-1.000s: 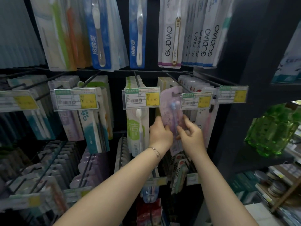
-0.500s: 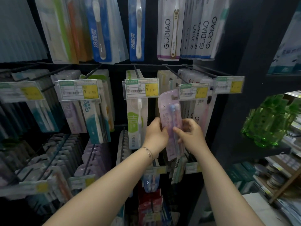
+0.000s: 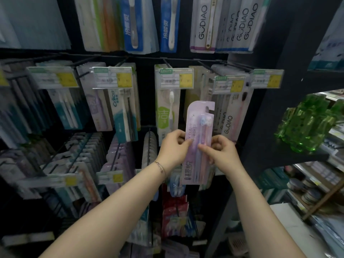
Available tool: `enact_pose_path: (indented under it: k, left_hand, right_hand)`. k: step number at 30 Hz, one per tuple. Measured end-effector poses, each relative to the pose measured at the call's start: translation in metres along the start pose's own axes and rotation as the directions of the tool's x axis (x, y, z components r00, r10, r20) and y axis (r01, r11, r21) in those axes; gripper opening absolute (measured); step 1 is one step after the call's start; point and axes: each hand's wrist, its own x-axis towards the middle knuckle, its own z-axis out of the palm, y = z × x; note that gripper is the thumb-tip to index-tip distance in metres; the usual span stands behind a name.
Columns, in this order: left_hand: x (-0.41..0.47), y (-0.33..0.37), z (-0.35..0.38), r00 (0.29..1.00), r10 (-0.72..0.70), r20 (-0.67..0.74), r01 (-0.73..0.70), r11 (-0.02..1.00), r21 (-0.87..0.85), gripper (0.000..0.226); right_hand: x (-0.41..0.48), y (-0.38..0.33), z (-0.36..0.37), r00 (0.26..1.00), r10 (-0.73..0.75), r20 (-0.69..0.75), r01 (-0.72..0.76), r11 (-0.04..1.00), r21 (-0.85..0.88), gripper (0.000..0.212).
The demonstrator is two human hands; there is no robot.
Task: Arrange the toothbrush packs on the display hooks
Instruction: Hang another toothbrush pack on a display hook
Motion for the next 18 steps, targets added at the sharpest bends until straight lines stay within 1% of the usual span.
enact_pose_path:
  k: [1, 5, 12, 18]
  left_hand:
    - [-0.005, -0.002, -0.005, 1.000, 0.002, -0.002, -0.002, 1.000, 0.002, 0.003]
    - [-0.027, -0.008, -0.036, 0.999, 0.006, -0.034, -0.005, 1.000, 0.025, 0.012]
    - [-0.063, -0.025, -0.117, 0.996, 0.012, -0.086, -0.010, 1.000, 0.016, 0.006]
    - [-0.091, -0.053, -0.175, 0.994, -0.012, -0.113, 0.020, 0.998, 0.067, 0.012]
  right_hand:
    - [-0.004, -0.001, 0.004, 1.000, -0.003, 0.000, 0.003, 1.000, 0.004, 0.022]
    - [-0.021, -0.011, 0.032, 1.000, -0.025, -0.005, 0.025, 1.000, 0.003, 0.024]
    - [-0.060, -0.042, 0.107, 0.996, -0.087, 0.019, 0.087, 0.996, -0.013, 0.023]
    - [-0.090, -0.050, 0.167, 0.993, -0.070, 0.094, 0.070, 0.998, 0.002, 0.022]
